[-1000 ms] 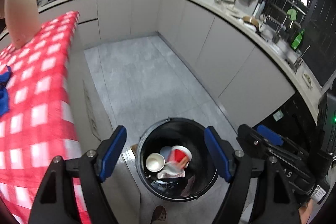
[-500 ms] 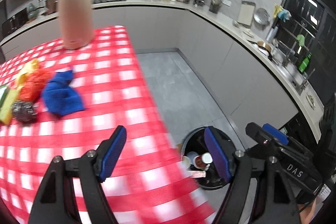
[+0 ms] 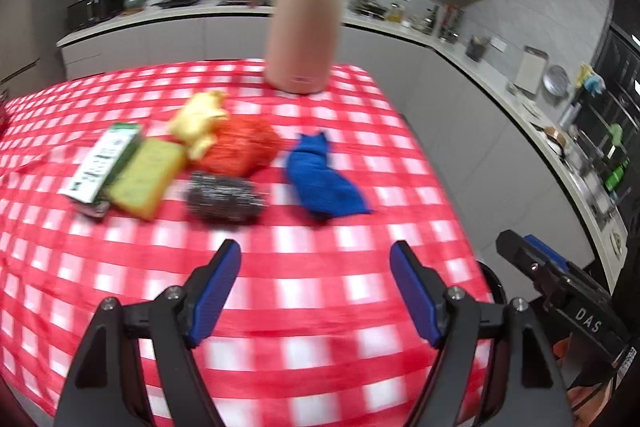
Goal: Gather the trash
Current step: 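Return both grippers to the table above the milk carton and sponge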
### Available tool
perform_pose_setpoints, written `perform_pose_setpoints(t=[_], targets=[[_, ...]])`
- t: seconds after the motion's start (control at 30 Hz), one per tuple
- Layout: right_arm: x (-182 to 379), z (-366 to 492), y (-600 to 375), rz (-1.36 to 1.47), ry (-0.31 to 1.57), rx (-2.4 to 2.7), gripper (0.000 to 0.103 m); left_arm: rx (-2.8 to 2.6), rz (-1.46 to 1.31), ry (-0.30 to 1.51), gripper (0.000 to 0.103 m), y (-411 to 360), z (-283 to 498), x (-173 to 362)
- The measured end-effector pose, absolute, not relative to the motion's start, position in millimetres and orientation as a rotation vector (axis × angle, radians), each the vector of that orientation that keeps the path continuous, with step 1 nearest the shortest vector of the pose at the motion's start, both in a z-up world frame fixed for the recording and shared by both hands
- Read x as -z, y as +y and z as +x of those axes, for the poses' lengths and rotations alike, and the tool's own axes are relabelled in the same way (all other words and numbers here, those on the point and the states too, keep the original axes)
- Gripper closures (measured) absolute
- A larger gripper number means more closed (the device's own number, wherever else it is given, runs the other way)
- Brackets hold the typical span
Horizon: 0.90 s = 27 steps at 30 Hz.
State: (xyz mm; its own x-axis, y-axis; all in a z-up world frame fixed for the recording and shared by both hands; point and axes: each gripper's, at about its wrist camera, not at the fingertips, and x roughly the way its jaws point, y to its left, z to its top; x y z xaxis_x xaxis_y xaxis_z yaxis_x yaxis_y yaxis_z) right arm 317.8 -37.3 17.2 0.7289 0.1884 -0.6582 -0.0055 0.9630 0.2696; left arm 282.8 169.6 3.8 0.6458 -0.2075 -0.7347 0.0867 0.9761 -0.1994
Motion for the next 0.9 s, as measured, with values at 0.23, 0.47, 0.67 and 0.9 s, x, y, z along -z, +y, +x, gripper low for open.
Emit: perform_pose_setpoints(t=[0.23, 0.47, 0.67, 0.9], targets=[[-15, 337, 33, 0.245, 0.739, -0.145, 0.028, 0.115, -0.164, 0.844, 0.025, 241, 290, 0], [-9, 346, 83, 0.240, 0.759, -0.161, 0.028, 0.066, -0.171, 0.848, 0.025, 292, 300, 0], [-10, 352, 87, 0.184, 0.767, -0.207, 0.028, -0.022, -0.211, 0.838, 0.025, 307, 298, 5], [-1, 360, 81, 0.181, 0.789, -0.269, 0.028, -0.092, -0.222, 0.854, 0.025, 309, 290, 12]])
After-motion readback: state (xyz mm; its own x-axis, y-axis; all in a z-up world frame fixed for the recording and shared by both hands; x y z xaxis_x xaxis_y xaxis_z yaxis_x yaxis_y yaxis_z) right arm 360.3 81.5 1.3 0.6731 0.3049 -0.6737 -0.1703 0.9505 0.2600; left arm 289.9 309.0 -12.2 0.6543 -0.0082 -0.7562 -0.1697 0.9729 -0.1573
